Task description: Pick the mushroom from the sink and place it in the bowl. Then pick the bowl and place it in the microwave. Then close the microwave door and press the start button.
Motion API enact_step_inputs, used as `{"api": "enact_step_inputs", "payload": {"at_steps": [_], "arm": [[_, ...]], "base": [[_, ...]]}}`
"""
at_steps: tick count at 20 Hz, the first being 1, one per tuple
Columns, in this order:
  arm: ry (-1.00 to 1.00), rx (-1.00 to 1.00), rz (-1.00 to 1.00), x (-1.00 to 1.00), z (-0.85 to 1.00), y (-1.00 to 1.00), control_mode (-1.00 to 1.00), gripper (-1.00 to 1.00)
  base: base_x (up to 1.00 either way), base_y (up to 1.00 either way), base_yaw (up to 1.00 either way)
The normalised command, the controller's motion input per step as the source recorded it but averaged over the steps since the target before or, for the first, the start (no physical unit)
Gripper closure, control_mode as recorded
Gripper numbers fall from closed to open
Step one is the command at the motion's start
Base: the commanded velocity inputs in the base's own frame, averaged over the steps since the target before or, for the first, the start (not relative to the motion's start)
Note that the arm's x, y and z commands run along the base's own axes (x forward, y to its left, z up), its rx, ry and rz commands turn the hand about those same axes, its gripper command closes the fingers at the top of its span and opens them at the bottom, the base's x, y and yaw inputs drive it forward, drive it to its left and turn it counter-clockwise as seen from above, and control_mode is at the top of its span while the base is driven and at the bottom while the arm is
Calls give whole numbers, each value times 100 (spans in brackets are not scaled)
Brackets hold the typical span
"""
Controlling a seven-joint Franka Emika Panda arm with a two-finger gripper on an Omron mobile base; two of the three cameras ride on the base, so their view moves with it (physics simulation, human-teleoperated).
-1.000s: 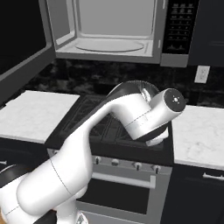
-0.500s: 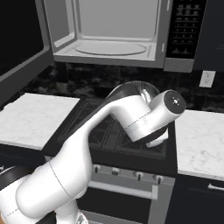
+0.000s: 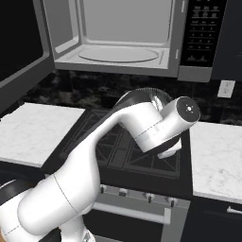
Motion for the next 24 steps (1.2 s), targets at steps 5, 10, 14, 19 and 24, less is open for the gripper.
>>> {"api": "enact_step_inputs", "payload": {"at_steps": [5,10,14,19,24], "arm": [[0,0,0,0,0,0,100,100],[-20,0,0,-58,4,0,-100,100],[-22,0,0,-78,36,0,-100,100],[-7,0,0,-15,72,15,-100,100],[-1,0,3,0,71,31,-100,100]], "base": [[1,0,0],[0,0,0],[0,0,0],[0,0,0],[0,0,0]]}}
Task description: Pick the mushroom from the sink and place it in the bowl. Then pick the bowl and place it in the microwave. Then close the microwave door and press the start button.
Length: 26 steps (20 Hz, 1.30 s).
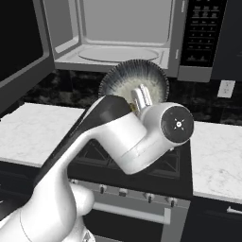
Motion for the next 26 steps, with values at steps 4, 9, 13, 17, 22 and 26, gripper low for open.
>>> {"api": "enact_step_inputs", "payload": {"at_steps": [4,9,13,17,22,26], "arm": [[1,0,3,18,38,53,-100,100],[4,0,6,51,15,56,-100,100],[7,1,1,56,41,41,-100,100],[8,1,1,54,61,19,-100,100],[8,0,0,57,48,12,-100,100],[6,0,0,64,13,16,-100,100]], "base": [[0,0,0],[0,0,0],[0,0,0],[0,0,0],[0,0,0],[0,0,0]]}}
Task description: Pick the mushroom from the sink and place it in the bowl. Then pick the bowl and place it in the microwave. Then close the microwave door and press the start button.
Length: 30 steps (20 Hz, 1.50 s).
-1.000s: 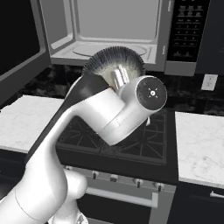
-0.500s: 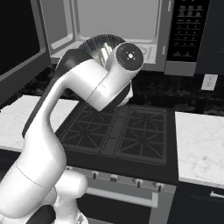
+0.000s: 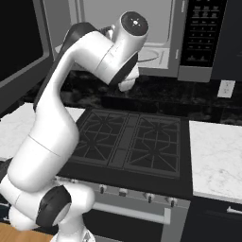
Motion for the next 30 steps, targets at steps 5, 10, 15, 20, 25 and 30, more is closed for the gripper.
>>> {"api": "enact_step_inputs", "payload": {"at_steps": [5,10,15,20,25,30], "arm": [[2,0,2,44,1,8,-100,100],[2,0,3,38,6,5,-100,100],[4,1,4,38,17,3,-100,100],[1,0,1,45,7,8,-100,100],[0,0,0,53,6,10,-100,100],[2,0,0,46,1,6,-100,100]], "base": [[0,0,0],[0,0,0],[0,0,0],[0,0,0],[0,0,0],[0,0,0]]}}
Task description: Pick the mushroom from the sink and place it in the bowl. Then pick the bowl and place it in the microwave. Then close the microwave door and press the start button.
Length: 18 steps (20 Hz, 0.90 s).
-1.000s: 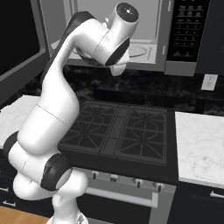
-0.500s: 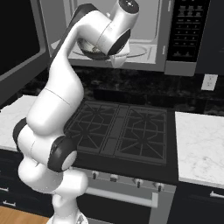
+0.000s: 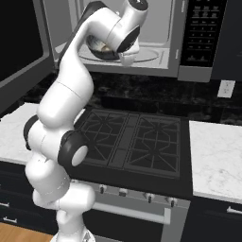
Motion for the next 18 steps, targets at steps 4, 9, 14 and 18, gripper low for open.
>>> {"api": "enact_step_inputs", "payload": {"at_steps": [4,9,14,18], "arm": [[3,0,0,46,0,4,-100,100],[4,0,0,49,0,10,-100,100],[4,0,0,45,0,14,-100,100],[1,0,0,11,0,6,-100,-100]], "base": [[0,0,0],[0,0,0],[0,0,0],[0,0,0]]}}
